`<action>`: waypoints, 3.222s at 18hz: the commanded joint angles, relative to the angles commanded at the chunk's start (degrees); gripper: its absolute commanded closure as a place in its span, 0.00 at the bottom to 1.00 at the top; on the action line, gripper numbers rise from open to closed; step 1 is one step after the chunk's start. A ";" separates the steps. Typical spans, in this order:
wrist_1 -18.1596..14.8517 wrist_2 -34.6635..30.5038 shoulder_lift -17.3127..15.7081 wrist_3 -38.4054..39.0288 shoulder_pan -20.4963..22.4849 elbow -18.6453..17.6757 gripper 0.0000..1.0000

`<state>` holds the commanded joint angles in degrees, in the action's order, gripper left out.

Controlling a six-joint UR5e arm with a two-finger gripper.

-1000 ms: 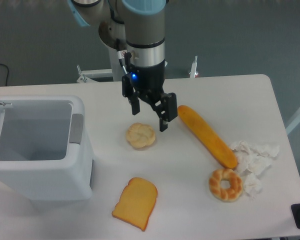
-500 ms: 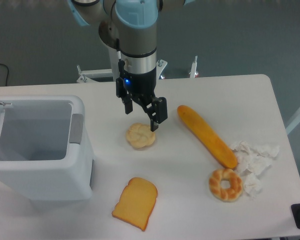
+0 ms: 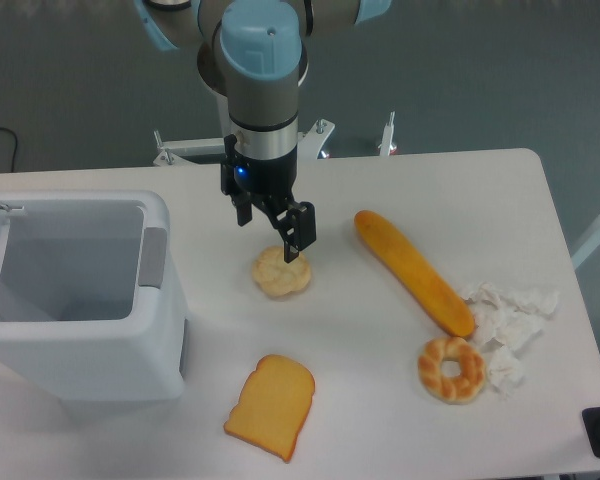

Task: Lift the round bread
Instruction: 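Lower the gripper down over the round bun, then close the gripper fingers around the round bun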

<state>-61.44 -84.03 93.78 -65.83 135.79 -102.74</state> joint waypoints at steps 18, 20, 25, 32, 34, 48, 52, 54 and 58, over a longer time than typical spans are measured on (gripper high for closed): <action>-0.18 -0.26 4.22 0.09 -1.76 -1.67 0.00; -0.26 -0.52 4.83 -0.09 -1.84 -1.85 0.00; -2.80 -2.02 5.54 -0.79 -1.85 -0.97 0.00; -6.86 -2.02 7.29 -0.53 -1.32 -0.88 0.00; -6.86 -2.19 8.00 -0.53 -1.41 -0.36 0.00; -10.54 -7.54 11.25 10.98 -0.97 1.23 0.00; -10.63 -7.12 12.66 16.85 0.09 2.02 0.00; -10.55 -7.12 13.71 19.16 0.35 1.93 0.00; -9.59 -5.63 14.06 19.07 2.55 1.41 0.00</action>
<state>-71.02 -89.65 107.84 -46.76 138.34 -101.34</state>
